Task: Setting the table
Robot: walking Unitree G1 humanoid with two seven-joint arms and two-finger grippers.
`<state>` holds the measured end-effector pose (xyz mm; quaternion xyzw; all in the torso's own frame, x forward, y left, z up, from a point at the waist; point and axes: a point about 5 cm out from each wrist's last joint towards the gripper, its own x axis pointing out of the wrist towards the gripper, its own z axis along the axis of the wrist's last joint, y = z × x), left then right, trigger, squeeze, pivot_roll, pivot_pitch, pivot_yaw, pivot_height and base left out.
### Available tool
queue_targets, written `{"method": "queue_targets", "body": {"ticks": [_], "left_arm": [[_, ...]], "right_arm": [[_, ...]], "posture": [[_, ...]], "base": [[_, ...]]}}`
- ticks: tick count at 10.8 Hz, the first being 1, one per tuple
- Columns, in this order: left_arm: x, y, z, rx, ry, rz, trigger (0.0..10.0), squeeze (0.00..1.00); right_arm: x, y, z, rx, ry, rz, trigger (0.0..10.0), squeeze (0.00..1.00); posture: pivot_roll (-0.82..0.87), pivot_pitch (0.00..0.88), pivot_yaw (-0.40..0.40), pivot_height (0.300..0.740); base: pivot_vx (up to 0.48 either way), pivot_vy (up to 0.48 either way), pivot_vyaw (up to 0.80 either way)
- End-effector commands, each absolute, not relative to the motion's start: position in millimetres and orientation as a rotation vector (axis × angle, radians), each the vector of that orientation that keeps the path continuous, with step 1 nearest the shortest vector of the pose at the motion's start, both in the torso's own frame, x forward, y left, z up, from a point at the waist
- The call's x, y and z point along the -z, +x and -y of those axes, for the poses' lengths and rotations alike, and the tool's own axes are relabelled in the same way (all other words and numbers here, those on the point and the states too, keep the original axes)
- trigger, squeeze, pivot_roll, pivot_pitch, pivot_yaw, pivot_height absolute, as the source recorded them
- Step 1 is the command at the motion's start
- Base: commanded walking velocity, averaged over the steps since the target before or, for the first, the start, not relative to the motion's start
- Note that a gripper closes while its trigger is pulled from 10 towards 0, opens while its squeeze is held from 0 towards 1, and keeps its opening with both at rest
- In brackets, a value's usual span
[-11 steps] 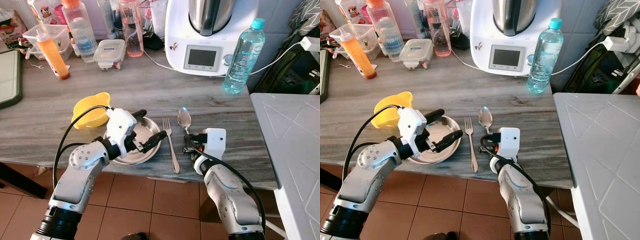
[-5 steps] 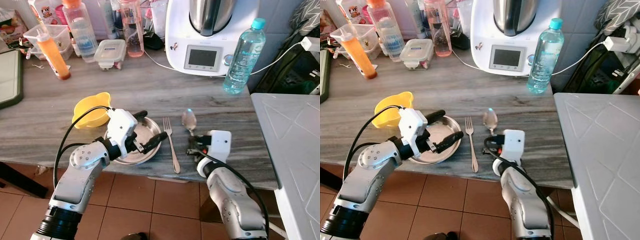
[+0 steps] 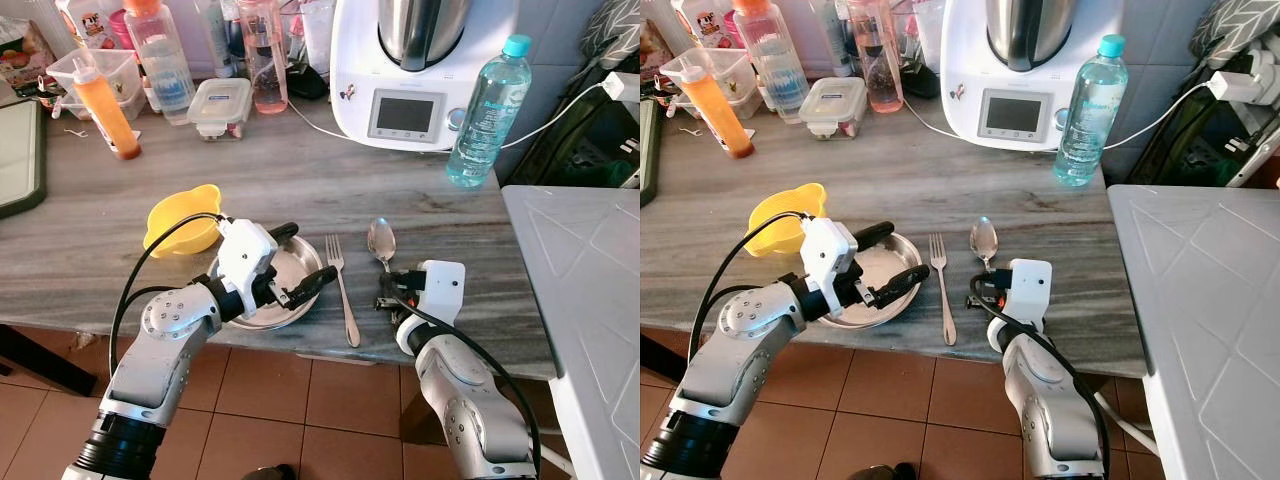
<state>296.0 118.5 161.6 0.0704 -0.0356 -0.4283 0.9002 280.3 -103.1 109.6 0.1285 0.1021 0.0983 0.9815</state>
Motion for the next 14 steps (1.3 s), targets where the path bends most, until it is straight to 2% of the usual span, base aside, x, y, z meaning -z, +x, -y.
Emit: {"method": "queue_targets", "body": {"ticks": [1,4,5,6,7,8,12,14], "left_arm": [[-163,296,-116,0.900,0.155,0.073,10.0,0.00],[-163,296,-115,0.902,0.151,0.071,10.0,0.00],[-163,296,-115,0.902,0.151,0.071,10.0,0.00],[-163,296,-115,0.902,0.151,0.071,10.0,0.00],[-162,296,-115,0.902,0.151,0.069,10.0,0.00],[-162,295,-114,0.905,0.151,0.069,10.0,0.00],[-162,296,-113,0.904,0.148,0.070,10.0,0.00],[-162,296,-112,0.903,0.144,0.073,10.0,0.00]], "right_arm": [[-97,275,93,-0.210,0.307,-0.278,0.0,0.00],[-98,277,94,-0.212,0.305,-0.276,0.0,0.00],[-97,276,95,-0.212,0.297,-0.281,0.6,0.00],[-97,276,95,-0.213,0.293,-0.285,10.0,0.78],[-96,275,94,-0.213,0.291,-0.287,10.0,0.96],[-95,275,94,-0.213,0.294,-0.291,10.0,1.00],[-97,276,93,-0.225,0.277,-0.278,10.0,1.00],[-110,277,93,-0.255,0.214,-0.207,10.0,1.00]], "posture": [[0.13,0.144,0.070,0.740],[0.13,0.142,0.070,0.740],[0.13,0.142,0.070,0.740],[0.13,0.143,0.071,0.740],[0.13,0.143,0.072,0.740],[0.13,0.144,0.072,0.740],[0.13,0.142,0.073,0.740],[0.13,0.142,0.073,0.740]], "base": [[0.000,0.000,0.00],[0.000,0.000,0.00],[0.000,0.000,0.00],[0.000,0.000,0.00],[0.000,0.000,0.00],[0.000,0.000,0.00],[0.000,0.000,0.00],[0.000,0.000,0.00]]}}
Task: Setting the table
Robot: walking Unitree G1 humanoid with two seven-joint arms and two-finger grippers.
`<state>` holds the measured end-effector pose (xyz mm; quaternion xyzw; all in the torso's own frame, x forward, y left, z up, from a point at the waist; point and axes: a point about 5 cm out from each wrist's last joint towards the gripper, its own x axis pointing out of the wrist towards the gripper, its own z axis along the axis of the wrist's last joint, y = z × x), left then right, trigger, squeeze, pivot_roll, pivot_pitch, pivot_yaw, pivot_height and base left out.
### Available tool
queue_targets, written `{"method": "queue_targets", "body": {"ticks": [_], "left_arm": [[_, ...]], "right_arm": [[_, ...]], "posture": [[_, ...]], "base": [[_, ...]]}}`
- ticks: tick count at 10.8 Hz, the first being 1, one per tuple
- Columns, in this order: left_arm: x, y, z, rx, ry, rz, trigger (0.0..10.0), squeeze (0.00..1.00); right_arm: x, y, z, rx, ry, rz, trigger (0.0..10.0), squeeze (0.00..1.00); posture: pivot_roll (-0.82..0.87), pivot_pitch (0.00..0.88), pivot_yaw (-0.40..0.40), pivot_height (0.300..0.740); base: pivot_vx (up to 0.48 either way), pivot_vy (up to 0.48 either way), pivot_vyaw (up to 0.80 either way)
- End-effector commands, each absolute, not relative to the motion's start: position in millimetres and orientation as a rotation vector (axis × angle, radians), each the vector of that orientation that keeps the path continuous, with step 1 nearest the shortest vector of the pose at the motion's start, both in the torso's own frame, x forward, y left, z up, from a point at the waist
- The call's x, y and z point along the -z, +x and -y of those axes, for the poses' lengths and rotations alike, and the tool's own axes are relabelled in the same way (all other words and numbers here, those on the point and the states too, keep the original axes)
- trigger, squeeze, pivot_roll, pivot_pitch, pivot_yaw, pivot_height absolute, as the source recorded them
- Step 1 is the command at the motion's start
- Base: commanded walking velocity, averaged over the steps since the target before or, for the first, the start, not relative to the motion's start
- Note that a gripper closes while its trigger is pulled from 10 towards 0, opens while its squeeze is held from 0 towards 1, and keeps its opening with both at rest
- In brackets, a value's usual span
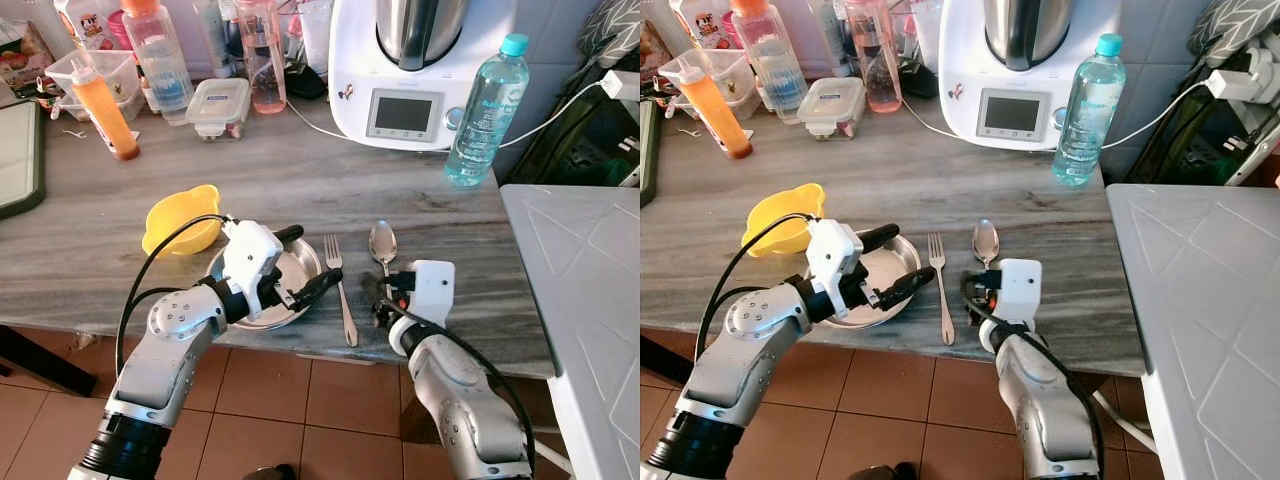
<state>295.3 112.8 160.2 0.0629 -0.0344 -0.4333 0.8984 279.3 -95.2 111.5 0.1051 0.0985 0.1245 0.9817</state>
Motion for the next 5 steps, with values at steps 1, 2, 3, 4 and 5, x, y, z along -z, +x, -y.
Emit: {"method": "queue_targets", "body": {"ticks": [1,2,3,4,5], "left_arm": [[-162,296,-112,0.903,0.144,0.075,10.0,0.00],[-163,296,-112,0.903,0.143,0.076,10.0,0.00],[-163,296,-111,0.904,0.142,0.077,10.0,0.00],[-162,296,-111,0.904,0.141,0.077,10.0,0.00],[-163,297,-111,0.906,0.142,0.078,10.0,0.00]], "right_arm": [[-116,278,93,-0.259,0.202,-0.178,10.0,1.00],[-122,279,93,-0.268,0.183,-0.146,10.0,1.00],[-125,279,92,-0.271,0.170,-0.131,10.0,1.00],[-126,279,92,-0.273,0.156,-0.122,10.0,1.00],[-128,279,91,-0.275,0.141,-0.112,10.0,1.00]], "posture": [[0.13,0.140,0.074,0.740],[0.13,0.140,0.074,0.740],[0.13,0.137,0.073,0.740],[0.13,0.136,0.073,0.740],[0.13,0.133,0.074,0.740]], "base": [[0.000,0.000,0.00],[0.000,0.000,0.00],[0.000,0.000,0.00],[0.000,0.000,0.00],[0.000,0.000,0.00]]}}
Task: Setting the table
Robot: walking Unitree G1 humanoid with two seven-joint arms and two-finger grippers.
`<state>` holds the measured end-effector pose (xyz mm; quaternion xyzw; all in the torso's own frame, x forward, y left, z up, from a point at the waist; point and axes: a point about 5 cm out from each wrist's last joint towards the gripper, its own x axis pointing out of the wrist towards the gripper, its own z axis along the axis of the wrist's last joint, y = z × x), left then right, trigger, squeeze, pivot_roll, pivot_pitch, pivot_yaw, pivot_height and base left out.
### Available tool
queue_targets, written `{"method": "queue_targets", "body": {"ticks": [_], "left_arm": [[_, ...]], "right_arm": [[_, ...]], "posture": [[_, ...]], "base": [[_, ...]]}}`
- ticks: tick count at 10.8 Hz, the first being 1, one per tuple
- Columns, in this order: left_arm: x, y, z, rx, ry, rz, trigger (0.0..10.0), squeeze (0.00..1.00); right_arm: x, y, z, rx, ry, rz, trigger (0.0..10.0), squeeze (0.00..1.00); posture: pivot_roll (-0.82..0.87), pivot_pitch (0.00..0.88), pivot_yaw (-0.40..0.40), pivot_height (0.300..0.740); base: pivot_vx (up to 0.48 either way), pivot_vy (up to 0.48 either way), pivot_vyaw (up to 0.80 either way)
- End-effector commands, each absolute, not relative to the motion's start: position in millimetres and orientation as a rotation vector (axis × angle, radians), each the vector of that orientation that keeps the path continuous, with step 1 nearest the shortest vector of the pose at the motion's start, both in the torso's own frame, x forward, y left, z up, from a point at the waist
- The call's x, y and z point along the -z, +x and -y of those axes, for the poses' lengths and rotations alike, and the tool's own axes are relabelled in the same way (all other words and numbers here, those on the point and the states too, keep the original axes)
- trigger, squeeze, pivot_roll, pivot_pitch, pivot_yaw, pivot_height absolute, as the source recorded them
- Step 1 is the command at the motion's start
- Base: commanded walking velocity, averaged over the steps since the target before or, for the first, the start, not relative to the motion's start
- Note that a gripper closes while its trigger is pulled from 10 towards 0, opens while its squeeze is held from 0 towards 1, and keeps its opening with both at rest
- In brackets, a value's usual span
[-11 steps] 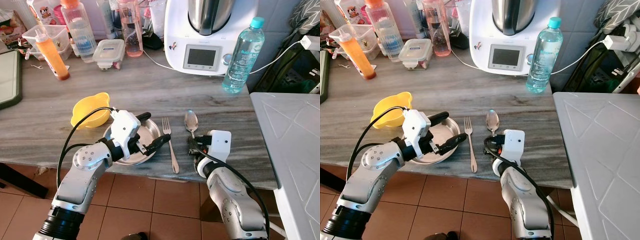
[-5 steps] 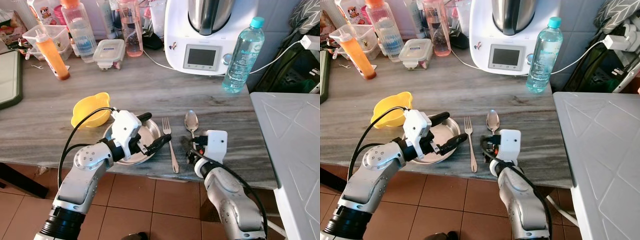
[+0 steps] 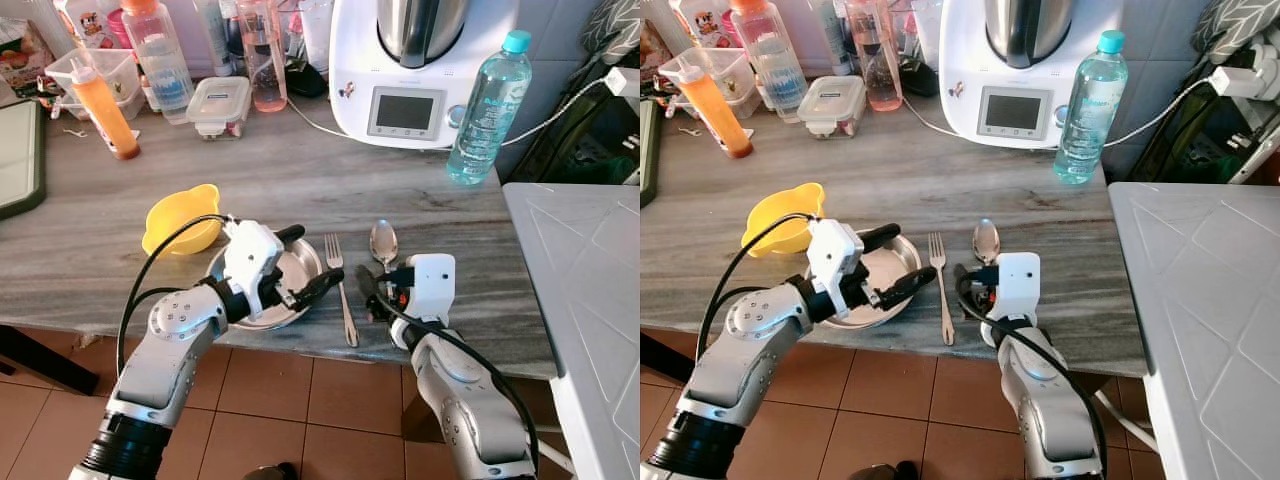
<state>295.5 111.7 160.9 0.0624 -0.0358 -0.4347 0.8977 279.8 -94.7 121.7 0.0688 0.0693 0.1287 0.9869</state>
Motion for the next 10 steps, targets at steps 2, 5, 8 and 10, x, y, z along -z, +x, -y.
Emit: {"method": "queue_targets", "body": {"ticks": [2,5,8,10], "left_arm": [[-163,297,-110,0.909,0.141,0.080,10.0,0.00],[-163,298,-109,0.908,0.138,0.084,10.0,0.00],[-162,298,-107,0.906,0.134,0.083,10.0,0.00],[-162,298,-107,0.905,0.133,0.085,10.0,0.00]], "right_arm": [[-130,279,92,-0.271,0.119,-0.095,10.0,1.00],[-149,279,92,-0.274,0.090,0.024,10.0,1.00],[-165,278,89,-0.289,0.035,0.126,10.0,1.00],[-169,278,90,-0.275,0.011,0.154,10.0,1.00]], "posture": [[0.13,0.129,0.074,0.740],[0.13,0.128,0.072,0.740],[0.13,0.128,0.068,0.740],[0.12,0.130,0.069,0.740]], "base": [[0.000,0.000,0.00],[0.000,0.000,0.00],[0.000,0.000,0.00],[0.000,0.000,0.00]]}}
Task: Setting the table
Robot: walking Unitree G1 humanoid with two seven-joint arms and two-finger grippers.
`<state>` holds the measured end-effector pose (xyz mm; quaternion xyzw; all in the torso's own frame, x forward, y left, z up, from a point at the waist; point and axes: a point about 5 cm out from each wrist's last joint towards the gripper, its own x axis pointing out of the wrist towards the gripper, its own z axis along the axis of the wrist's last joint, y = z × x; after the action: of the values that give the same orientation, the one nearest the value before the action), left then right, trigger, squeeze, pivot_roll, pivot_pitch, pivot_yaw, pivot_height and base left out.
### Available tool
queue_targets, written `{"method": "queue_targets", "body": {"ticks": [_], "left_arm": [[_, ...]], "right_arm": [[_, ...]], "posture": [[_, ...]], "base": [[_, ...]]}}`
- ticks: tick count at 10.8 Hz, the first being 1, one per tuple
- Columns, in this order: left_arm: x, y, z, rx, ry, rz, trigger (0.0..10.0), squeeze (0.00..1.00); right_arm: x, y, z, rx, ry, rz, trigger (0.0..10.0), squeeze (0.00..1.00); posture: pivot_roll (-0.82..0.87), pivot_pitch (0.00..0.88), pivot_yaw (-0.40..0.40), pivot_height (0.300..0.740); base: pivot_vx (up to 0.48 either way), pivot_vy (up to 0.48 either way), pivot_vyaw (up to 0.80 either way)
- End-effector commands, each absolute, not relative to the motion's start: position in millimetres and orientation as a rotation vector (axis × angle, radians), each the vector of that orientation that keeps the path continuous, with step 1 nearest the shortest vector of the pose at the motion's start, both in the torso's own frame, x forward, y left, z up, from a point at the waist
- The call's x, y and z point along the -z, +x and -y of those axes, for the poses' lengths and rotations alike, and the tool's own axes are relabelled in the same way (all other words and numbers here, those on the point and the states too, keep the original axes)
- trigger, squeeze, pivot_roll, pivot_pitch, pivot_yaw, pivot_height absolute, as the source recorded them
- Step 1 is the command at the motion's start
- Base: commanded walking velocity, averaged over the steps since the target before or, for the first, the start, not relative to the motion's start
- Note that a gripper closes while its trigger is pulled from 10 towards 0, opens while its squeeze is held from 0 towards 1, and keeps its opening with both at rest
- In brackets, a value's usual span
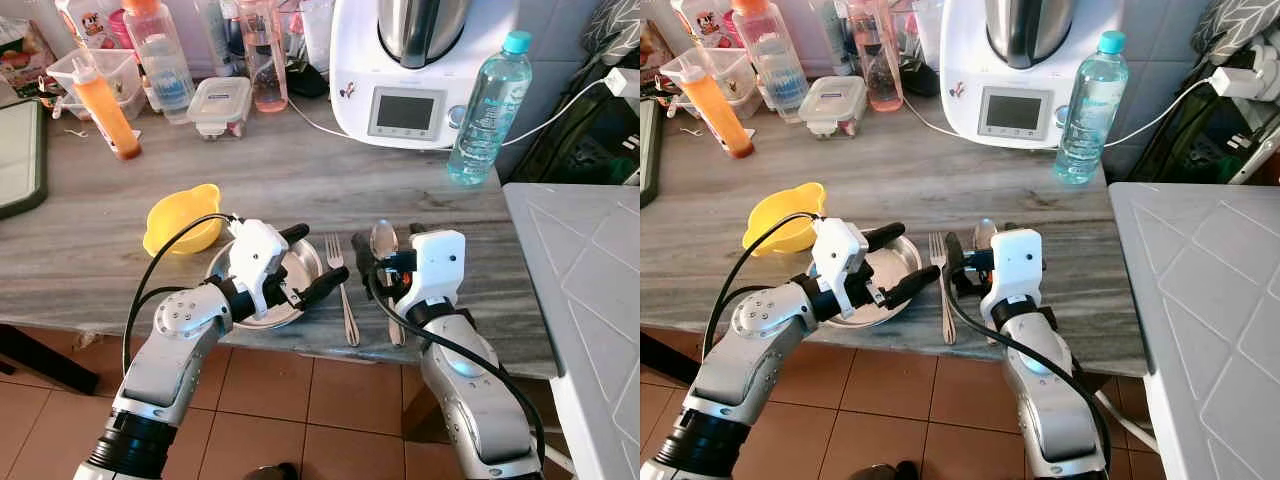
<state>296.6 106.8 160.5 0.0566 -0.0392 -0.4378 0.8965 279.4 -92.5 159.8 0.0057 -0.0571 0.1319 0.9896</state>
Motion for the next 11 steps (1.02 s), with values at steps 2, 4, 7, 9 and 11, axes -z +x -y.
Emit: {"method": "queue_targets", "body": {"ticks": [2,4,7,9,11], "left_arm": [[-162,298,-107,0.906,0.132,0.086,10.0,0.00],[-162,298,-106,0.907,0.130,0.087,10.0,0.00],[-162,298,-104,0.905,0.125,0.094,10.0,0.00],[-172,303,-110,0.830,0.112,0.148,10.0,0.00],[-175,305,-120,0.781,0.120,0.149,10.0,0.00]], "right_arm": [[-171,279,90,-0.267,-0.001,0.172,10.0,1.00],[-170,279,91,-0.262,-0.009,0.172,10.0,1.00],[-157,281,94,-0.256,-0.021,0.109,10.0,1.00],[-148,288,96,-0.275,-0.030,0.073,10.0,1.00],[-144,300,104,-0.267,-0.068,0.043,10.0,1.00]], "posture": [[0.12,0.132,0.069,0.740],[0.12,0.133,0.069,0.740],[0.12,0.134,0.067,0.740],[0.14,0.142,0.056,0.740],[0.15,0.150,0.045,0.740]], "base": [[0.000,0.000,0.00],[0.000,0.000,0.00],[0.000,0.000,0.00],[0.000,0.000,0.00],[0.000,0.000,0.00]]}}
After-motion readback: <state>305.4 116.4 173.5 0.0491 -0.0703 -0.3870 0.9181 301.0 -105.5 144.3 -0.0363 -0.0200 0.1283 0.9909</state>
